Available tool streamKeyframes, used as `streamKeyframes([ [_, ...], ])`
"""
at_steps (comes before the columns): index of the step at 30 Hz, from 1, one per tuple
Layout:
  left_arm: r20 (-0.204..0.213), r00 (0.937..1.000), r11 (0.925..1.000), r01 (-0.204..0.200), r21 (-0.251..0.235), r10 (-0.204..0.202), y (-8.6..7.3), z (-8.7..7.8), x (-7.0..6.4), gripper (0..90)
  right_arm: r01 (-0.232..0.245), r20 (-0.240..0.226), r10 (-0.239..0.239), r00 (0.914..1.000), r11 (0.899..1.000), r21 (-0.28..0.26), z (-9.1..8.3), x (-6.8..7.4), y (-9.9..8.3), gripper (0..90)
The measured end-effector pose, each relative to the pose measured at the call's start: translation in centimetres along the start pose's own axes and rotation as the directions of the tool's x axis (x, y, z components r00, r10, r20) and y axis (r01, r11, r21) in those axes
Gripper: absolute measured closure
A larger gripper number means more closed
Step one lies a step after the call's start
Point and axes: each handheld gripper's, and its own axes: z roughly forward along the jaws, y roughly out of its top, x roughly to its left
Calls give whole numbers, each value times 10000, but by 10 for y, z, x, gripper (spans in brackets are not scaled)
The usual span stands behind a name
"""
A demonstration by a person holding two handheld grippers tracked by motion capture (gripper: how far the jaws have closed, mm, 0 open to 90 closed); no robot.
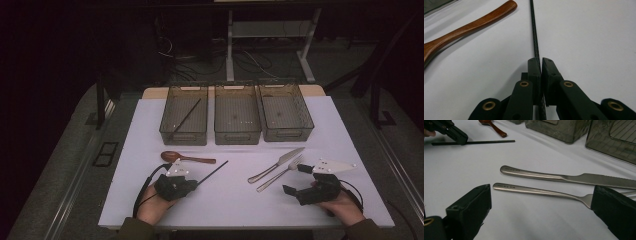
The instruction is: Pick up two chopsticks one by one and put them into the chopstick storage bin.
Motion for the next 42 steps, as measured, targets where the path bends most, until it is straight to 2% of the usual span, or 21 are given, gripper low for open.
streamKeyframes([
  [8, -13, 10000, 10000, 33, -8, -33, 2, -2, 0, 847, 8, -4, -8, 10000, 10000, -13, 0, 0, 0, 27],
  [11, 11, 9999, 9998, 114, -144, -114, 3, -4, -1, 847, 11, -8, -11, 10000, 10000, -5, 0, 0, 0, 27],
  [18, 62, 10000, 9995, -11, -308, 13, 5, -10, 1, 847, 5, -13, -5, 10000, 10000, -2, 0, 0, 0, 27],
  [21, 144, 9999, 9987, 94, -497, -87, 6, -14, 1, 847, 2, -19, -2, 10000, 10000, -8, 0, 0, 0, 27],
  [25, 187, 9998, 9986, 50, -522, -41, 8, -17, 3, 847, 29, -46, -29, 10000, 10000, -11, 0, 0, 0, 27],
  [29, 282, 9994, 9980, 205, -590, -188, 9, -19, 5, 847, 21, -62, -21, 10000, 10000, -3, 0, 1, 0, 27],
  [33, 329, 9994, 9986, 65, -526, -48, 12, -21, 8, 847, 7, -65, -7, 10000, 10000, -6, 0, 0, 0, 27],
  [42, 362, 9991, 9968, 237, -764, -210, 18, -27, 15, 847, -15, -76, 15, 10000, 10000, 8, 0, 1, 0, 27],
])
